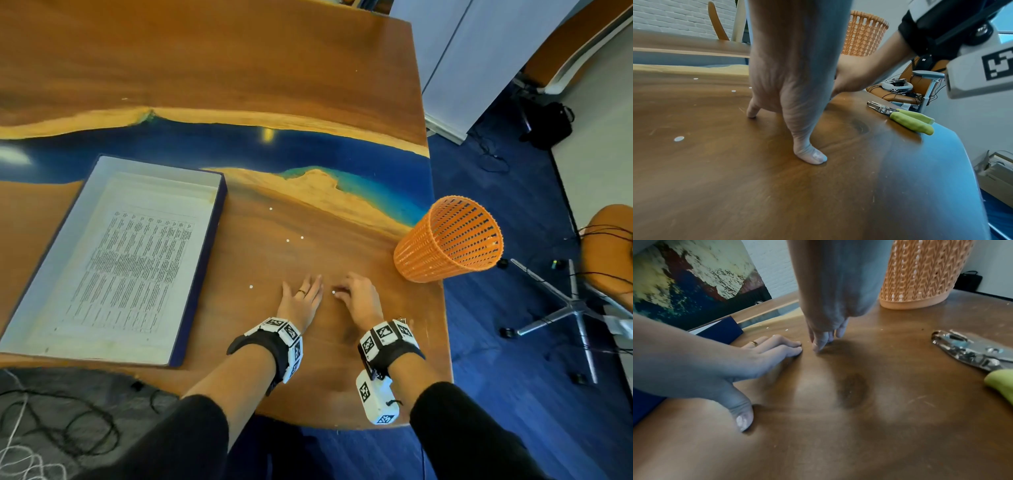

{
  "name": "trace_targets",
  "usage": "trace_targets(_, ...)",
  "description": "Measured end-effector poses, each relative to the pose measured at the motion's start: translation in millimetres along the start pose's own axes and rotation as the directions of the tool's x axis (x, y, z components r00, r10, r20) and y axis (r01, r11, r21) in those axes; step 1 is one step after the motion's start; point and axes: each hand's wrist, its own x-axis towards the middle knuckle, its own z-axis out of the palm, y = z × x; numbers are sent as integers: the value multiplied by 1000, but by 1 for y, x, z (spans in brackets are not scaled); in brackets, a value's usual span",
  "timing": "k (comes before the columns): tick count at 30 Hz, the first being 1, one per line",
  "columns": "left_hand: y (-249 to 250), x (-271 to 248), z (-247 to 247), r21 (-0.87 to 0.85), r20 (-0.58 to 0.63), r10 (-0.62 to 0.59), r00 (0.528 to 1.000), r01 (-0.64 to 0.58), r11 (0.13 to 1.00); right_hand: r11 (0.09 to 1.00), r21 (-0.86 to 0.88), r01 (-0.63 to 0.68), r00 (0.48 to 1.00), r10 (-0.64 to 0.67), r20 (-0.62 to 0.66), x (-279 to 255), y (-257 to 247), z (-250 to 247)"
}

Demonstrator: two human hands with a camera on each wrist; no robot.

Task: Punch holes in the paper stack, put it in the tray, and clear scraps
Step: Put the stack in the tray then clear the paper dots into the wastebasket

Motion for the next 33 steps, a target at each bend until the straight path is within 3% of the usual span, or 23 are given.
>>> trace_targets(7,-3,3,-2,-19,46,8,999,-7,1000,997,73,-2,997,7,-71,1,1,7)
trace_targets(17,-2,4,-4,-21,65,5,998,-3,1000,990,-43,134,991,-134,9,6,4,11)
trace_targets(25,-1,2,-4,-29,63,-3,998,4,1000,987,-124,100,994,-94,50,7,1,13)
trace_targets(30,0,4,-9,-65,64,-12,998,16,998,998,-23,61,998,-61,4,6,-3,-2)
trace_targets(33,4,7,-15,-82,71,-32,997,38,996,994,6,112,993,-111,-36,7,-8,-28)
